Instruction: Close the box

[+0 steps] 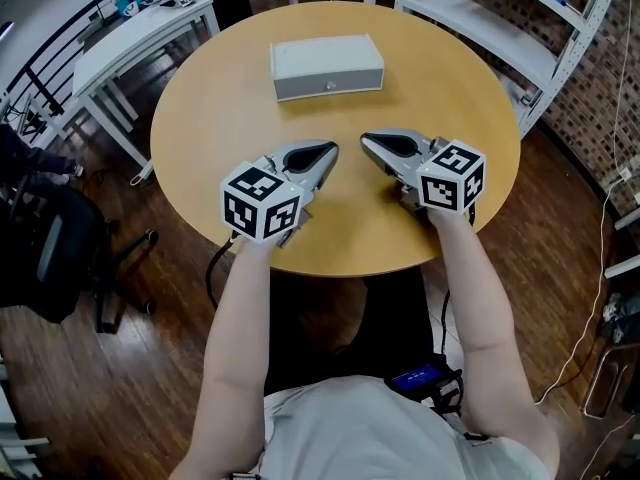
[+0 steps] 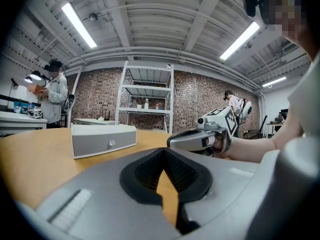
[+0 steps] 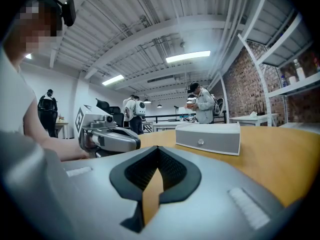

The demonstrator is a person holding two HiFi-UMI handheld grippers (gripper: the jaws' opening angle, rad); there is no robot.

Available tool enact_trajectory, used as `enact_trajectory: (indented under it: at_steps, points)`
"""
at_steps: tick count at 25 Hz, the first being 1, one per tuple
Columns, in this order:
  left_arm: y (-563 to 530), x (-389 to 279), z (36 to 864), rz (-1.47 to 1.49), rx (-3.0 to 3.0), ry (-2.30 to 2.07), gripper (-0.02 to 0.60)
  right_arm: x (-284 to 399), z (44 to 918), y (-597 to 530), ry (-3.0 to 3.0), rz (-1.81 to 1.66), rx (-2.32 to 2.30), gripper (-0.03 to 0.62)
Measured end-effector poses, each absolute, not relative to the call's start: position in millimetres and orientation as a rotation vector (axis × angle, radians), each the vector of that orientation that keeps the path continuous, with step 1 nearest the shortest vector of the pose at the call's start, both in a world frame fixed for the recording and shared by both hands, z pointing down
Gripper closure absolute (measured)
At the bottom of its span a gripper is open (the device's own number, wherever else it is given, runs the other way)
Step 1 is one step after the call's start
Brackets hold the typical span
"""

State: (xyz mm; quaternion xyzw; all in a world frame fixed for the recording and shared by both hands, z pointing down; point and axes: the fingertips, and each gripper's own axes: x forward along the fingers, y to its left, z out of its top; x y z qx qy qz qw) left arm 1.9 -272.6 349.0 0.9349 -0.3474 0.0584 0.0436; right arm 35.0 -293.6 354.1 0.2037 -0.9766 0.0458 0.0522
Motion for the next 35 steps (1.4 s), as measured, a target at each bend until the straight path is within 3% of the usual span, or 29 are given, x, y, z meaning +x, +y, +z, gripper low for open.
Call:
enact_trajectory:
  at_steps: [35]
  points:
    - [-275.3, 0.4, 348.0, 0.178, 2.854, -1.06, 0.581, 33.0, 354.1, -296.1, -2.964, 0.15, 0.618, 0.594]
